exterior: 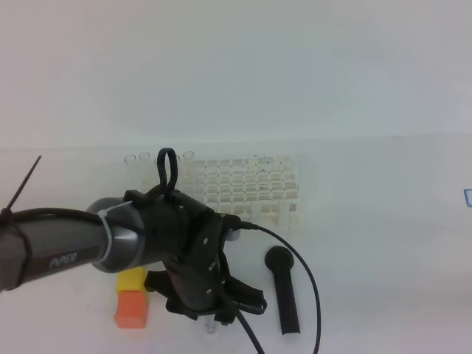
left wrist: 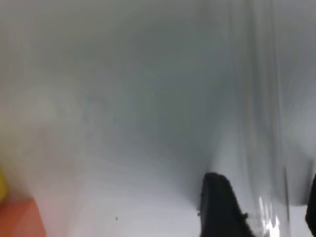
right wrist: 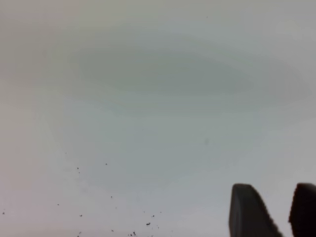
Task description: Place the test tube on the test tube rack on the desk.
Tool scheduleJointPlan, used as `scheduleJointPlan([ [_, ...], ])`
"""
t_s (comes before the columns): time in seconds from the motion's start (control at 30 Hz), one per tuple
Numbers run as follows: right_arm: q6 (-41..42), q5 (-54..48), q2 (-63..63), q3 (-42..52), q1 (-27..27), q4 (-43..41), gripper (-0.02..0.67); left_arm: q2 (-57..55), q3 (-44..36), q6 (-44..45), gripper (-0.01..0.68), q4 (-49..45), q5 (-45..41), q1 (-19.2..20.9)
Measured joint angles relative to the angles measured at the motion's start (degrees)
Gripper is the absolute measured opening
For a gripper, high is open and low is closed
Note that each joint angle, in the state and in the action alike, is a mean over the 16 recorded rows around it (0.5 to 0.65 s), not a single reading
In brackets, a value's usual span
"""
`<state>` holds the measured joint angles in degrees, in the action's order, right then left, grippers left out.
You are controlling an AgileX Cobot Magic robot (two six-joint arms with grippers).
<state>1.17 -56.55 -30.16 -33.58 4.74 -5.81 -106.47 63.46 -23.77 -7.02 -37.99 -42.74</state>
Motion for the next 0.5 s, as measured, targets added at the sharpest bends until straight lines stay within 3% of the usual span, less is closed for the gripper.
scheduleJointPlan([
  [0.5, -0.08, 0.0, 0.0, 0.0, 0.0, -0.04, 0.208, -1.0, 0.07, -0.53, 0.293, -0.1, -1.37, 0.0],
])
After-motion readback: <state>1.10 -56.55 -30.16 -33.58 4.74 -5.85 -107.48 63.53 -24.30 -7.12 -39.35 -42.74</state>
